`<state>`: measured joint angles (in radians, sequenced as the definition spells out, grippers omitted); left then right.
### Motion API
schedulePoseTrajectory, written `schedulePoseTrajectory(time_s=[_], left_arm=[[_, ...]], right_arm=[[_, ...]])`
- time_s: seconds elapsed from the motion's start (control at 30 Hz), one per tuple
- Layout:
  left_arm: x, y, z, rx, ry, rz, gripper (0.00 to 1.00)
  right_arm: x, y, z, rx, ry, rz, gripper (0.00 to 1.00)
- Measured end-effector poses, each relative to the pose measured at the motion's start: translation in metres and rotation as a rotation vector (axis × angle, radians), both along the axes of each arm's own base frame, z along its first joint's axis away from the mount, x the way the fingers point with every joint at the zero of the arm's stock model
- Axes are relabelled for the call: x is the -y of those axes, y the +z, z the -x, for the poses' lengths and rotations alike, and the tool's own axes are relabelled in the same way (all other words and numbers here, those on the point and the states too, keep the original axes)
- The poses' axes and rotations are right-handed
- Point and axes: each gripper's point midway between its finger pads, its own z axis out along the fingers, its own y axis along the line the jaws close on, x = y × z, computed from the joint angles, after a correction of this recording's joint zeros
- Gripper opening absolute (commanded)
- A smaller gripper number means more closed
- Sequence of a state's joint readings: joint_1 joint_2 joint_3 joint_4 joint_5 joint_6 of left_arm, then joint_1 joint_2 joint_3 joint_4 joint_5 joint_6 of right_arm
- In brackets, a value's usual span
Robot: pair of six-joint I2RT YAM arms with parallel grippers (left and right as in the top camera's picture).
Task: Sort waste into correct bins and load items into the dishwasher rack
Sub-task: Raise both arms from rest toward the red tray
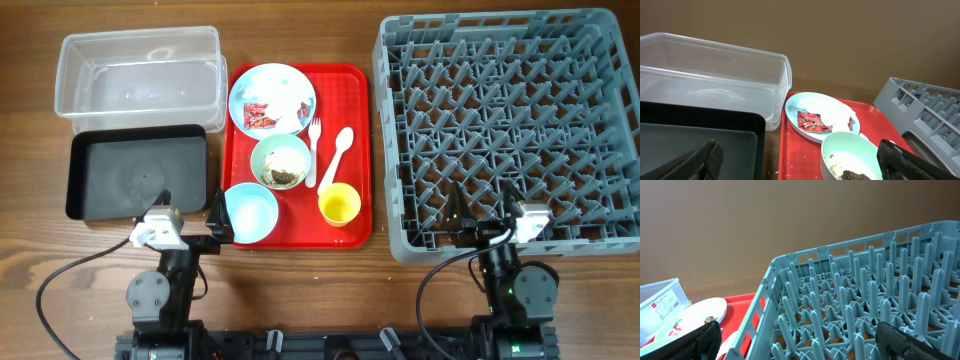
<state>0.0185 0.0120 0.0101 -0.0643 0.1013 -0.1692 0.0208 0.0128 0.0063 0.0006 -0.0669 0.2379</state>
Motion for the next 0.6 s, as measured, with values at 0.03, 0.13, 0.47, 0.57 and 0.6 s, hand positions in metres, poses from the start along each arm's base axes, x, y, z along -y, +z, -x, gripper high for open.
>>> schedulePoseTrajectory(time_s=[0.03, 0.13, 0.47, 0.57, 0.6], left_arm=[[0.0, 0.0, 0.0, 0.0, 0.0, 0.0, 1.0], [0.0, 0.0, 0.0, 0.0, 0.0, 0.0, 1.0], [0.0, 0.0, 0.0, 0.0, 0.0, 0.0, 1.0], [0.0, 0.0, 0.0, 0.0, 0.0, 0.0, 1.0], [0.0001, 0.0001, 0.0, 0.0, -0.001, 0.0, 1.0]], right_arm=[[0.0001, 0.0, 0.0, 0.0, 0.0, 0.0, 1.0], [0.0001, 0.0, 0.0, 0.0, 0.0, 0.0, 1.0], [0.0001, 0.0006, 0.0, 0.001, 0.0, -0.019, 1.0], [0.0002, 0.0025, 0.0, 0.008, -0.001, -0.031, 1.0], [0.0007, 0.0049, 0.0, 0.017, -0.004, -0.032, 1.0]])
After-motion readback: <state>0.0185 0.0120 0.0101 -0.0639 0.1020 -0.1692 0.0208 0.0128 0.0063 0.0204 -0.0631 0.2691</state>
